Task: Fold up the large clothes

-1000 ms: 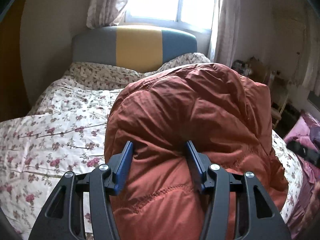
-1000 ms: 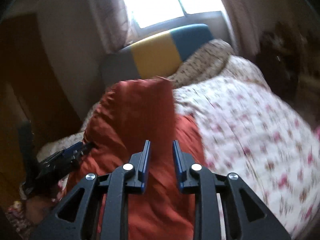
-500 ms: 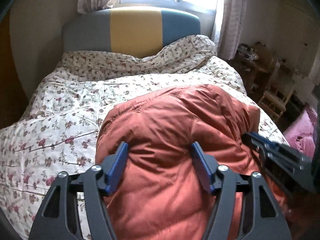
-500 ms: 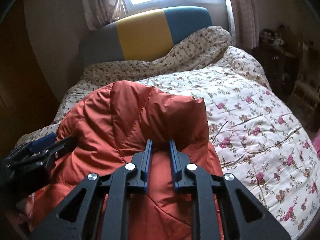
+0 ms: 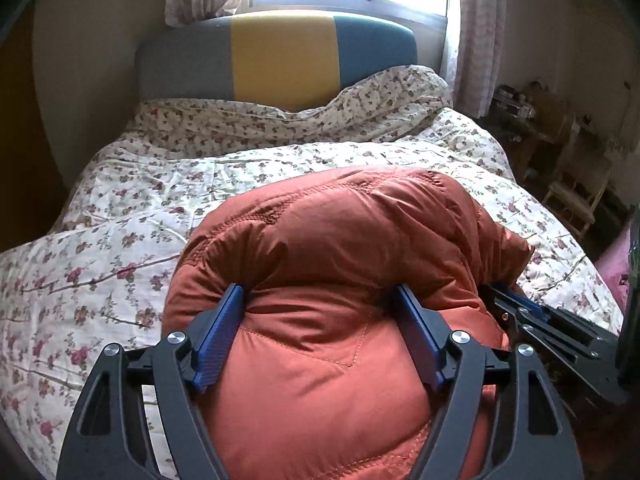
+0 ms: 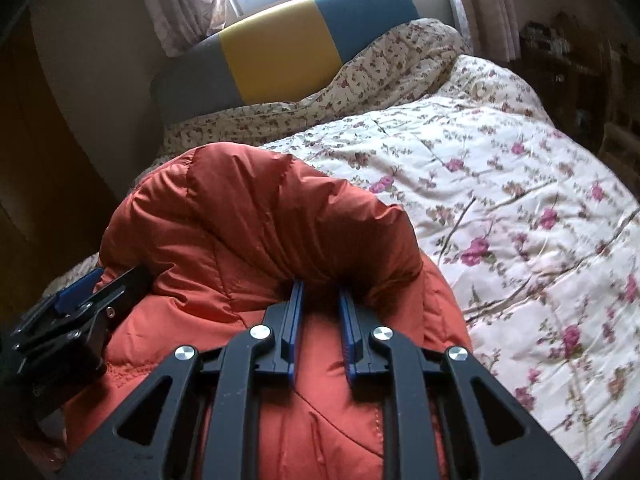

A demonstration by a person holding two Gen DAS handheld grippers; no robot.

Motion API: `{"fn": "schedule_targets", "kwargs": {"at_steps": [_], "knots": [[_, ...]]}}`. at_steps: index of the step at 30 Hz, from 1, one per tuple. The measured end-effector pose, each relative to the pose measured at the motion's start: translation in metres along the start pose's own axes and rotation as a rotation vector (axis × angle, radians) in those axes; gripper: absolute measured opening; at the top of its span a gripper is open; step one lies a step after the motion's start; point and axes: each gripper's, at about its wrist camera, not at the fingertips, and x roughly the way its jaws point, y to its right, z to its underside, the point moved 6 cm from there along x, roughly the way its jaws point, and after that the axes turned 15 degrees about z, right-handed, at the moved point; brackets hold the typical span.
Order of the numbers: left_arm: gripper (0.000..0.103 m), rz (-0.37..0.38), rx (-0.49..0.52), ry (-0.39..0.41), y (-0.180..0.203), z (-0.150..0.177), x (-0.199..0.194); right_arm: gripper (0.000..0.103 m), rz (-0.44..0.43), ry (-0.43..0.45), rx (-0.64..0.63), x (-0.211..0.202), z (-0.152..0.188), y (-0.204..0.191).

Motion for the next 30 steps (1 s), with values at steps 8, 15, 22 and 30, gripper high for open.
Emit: {"fn": "schedule_targets", "kwargs": {"at_steps": [8,15,22,30], "knots": [[0.078,0.0,0.026,0.073,-0.004,0.013,0.006,0.014,0.006,0.044,0.015,0.002,0.008,-0.003],[0.095,0.059,0.025,0.064,0.001,0.006,-0.012,0.02,-0.036,0.05,-0.002,-0.032,-0.012,0.0],[0.095,-0.033,-0.025,0.146,-0.014,-0.048,-0.04,0.032,-0.037,0.093,-0.078,-0.048,-0.075,-0.028],[0.096,-0.115,-0.075,-0.039,-0.038,-0.056,0.028,0.028,0.033,-0.12,-0.096,0.039,-0.059,-0.021]]}}
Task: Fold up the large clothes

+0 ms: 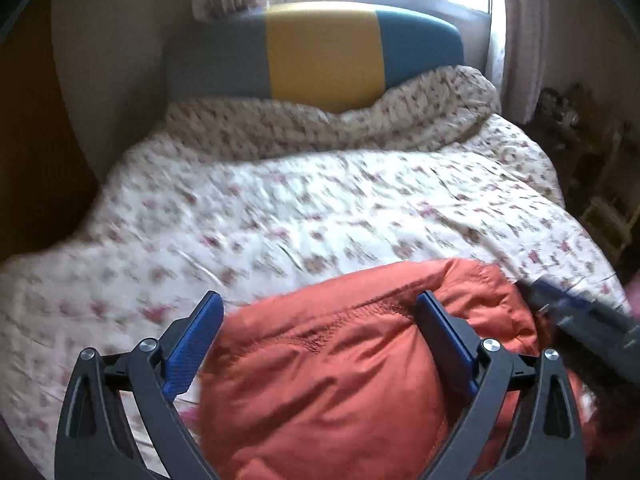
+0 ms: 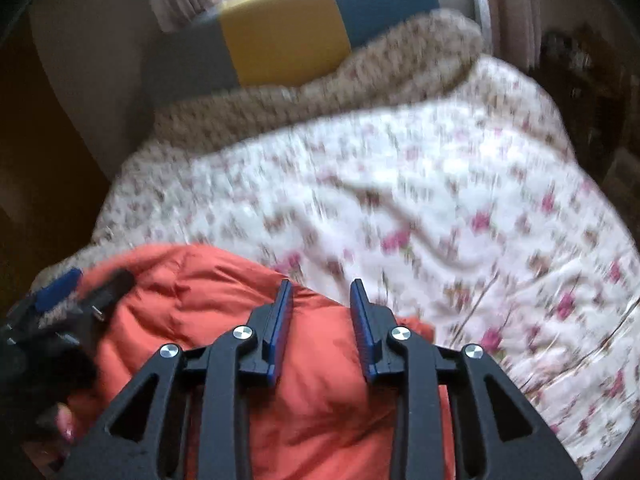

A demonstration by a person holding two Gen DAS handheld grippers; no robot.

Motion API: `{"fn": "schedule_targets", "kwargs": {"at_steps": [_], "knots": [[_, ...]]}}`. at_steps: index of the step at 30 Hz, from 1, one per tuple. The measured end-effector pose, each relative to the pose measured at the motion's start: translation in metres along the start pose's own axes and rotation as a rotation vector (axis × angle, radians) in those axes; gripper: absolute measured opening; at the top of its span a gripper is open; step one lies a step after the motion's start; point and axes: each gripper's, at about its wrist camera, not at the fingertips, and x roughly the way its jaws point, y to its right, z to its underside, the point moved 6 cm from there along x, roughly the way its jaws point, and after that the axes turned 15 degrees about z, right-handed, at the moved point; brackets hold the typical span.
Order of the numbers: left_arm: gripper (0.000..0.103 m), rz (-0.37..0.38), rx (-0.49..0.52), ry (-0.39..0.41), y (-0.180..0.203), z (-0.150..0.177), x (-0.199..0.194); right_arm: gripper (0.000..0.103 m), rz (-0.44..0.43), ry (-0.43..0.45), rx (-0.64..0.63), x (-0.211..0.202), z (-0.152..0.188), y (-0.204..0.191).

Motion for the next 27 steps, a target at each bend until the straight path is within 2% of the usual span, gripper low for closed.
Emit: {"fn": "schedule_targets", "kwargs": {"at_steps": [2,4,6,8,13,27], "knots": [[0.096,0.004,0.027,-0.019,0.005,0.006,0.008,0.028,-0.027,-0.028,0.039,0.008,0.007,0.005],[0.096,-0.03,0.067,-0.032,0.011,0.012,0.013,0.028,-0.038,-0.044,0.072,0.014,0.014,0.008],[0.096,-0.048,0.095,-0.033,0.015,0.017,0.015,0.028,-0.037,-0.038,0.096,0.015,0.02,0.011],[0.096,-0.03,0.105,-0.022,0.014,0.021,0.016,0.028,-0.026,-0.01,0.107,0.012,0.025,0.012],[0.096,-0.008,0.082,-0.018,0.005,0.027,0.026,0.028,0.069,0.032,0.084,0.017,0.026,0.004],[0.096,-0.013,0.09,0.001,0.004,0.036,0.036,0.028,0.084,0.043,0.08,0.025,0.03,0.006]]}}
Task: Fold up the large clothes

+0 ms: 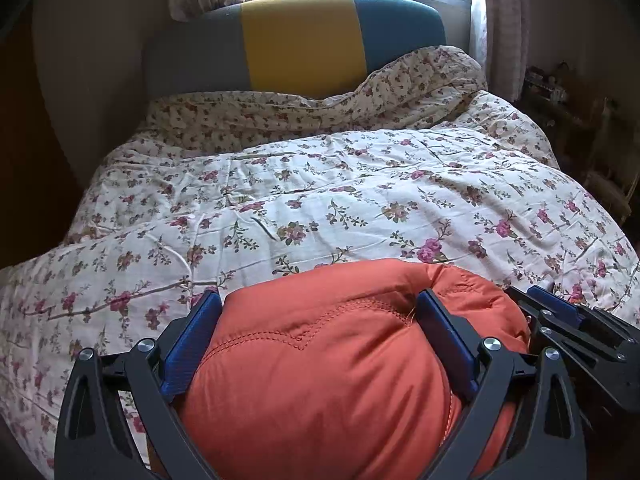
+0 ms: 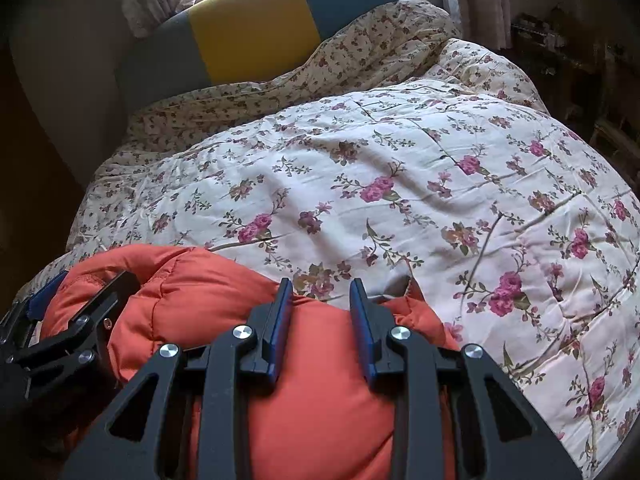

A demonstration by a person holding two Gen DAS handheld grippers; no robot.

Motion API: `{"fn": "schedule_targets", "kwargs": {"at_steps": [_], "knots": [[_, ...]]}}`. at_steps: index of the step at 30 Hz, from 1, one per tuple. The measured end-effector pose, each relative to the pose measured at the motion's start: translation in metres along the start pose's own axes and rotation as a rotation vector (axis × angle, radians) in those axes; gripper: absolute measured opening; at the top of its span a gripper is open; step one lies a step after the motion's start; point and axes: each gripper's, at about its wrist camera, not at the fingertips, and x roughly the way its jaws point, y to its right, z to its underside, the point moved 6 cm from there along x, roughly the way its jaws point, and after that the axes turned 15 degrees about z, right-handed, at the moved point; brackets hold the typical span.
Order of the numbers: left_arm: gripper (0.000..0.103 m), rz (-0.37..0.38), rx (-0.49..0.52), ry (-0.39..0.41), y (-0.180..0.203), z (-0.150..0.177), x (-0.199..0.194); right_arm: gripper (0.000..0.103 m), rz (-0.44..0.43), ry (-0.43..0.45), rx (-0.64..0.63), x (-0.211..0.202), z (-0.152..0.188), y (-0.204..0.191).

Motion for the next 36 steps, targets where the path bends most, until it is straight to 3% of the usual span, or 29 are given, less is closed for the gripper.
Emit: {"fn": "schedule_targets", "kwargs": {"at_steps": [9,12,15,16,17,21,24,27,32,36], "knots": [[0.096,0.0,0.0,-0.005,-0.001,0.0,0.001,0.028,0.006,0.001,-0.001,0.003,0.0,0.0],[0.096,0.0,0.0,-0.008,-0.002,-0.002,0.001,0.03,-0.042,-0.003,0.013,0.001,-0.002,0.001],[0.096,0.032,-0.001,0.002,-0.002,-0.004,-0.011,0.051,-0.118,0.009,0.017,-0.018,-0.005,0.006],[0.096,0.058,0.005,0.0,-0.002,-0.003,-0.019,0.068,-0.114,0.034,0.017,-0.033,-0.005,0.011],[0.097,0.084,0.009,0.006,-0.003,-0.003,-0.029,0.073,-0.121,0.061,0.02,-0.047,-0.003,0.016],[0.1,0.12,-0.003,0.038,-0.011,0.009,-0.069,0.078,-0.128,0.064,0.035,-0.086,0.017,0.041],[0.1,0.093,-0.061,0.05,-0.031,0.032,-0.097,0.082,-0.137,0.015,0.077,-0.1,0.044,0.064],[0.1,0.173,-0.155,-0.004,-0.045,0.063,-0.102,0.082,-0.187,-0.067,0.123,-0.099,0.07,0.078],[0.1,0.372,-0.298,-0.065,-0.048,0.101,-0.101,0.087,-0.263,-0.192,0.149,-0.081,0.1,0.083],[0.1,0.416,-0.33,-0.074,-0.048,0.104,-0.095,0.088,-0.337,-0.238,0.203,-0.071,0.097,0.085]]}}
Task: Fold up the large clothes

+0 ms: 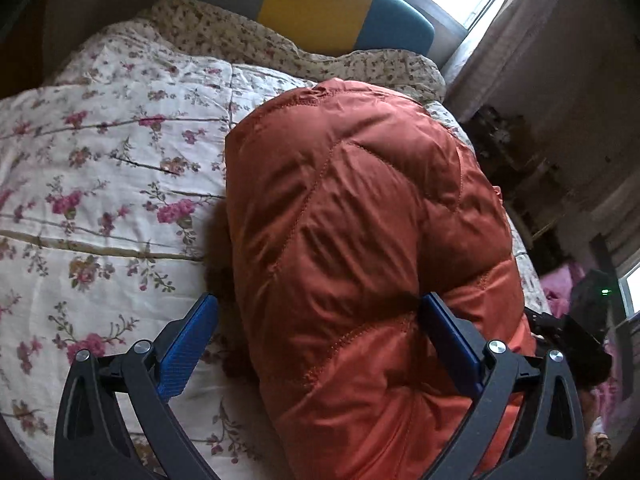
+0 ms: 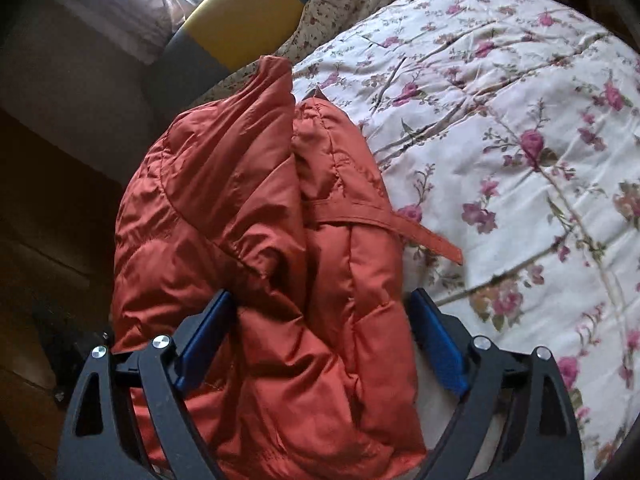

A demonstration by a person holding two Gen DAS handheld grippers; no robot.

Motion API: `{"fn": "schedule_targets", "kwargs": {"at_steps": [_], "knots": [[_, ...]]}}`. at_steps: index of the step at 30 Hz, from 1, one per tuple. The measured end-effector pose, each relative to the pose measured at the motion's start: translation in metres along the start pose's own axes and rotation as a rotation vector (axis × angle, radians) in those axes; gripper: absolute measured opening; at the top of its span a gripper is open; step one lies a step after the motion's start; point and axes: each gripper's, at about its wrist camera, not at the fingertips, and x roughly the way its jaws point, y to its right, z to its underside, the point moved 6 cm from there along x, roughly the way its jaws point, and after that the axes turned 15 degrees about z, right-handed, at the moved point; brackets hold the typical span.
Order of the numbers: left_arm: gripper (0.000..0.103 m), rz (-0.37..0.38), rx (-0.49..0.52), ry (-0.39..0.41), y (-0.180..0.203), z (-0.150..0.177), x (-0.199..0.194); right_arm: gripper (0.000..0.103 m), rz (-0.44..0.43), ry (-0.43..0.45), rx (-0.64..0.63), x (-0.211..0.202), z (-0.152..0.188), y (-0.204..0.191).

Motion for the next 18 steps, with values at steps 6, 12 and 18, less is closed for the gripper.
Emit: {"fn": "schedule_targets", "kwargs": {"at_steps": [6,12,18], "knots": [[0.099,0.099,-0.073,-0.044,0.0,0.003,0.017,0.081,-0.078,-0.047,-0.045,0.014,-0.009,-0.011],[0.079,0.075,0.009,-0.021,0.019,0.0,0.017,0.044,-0.215,-0.053,-0.034,0.011,-0.012,-0.018],[0.059,0.054,0.107,0.049,0.032,-0.005,-0.003,0.035,-0.286,0.026,-0.043,-0.011,-0.011,-0.026]]}}
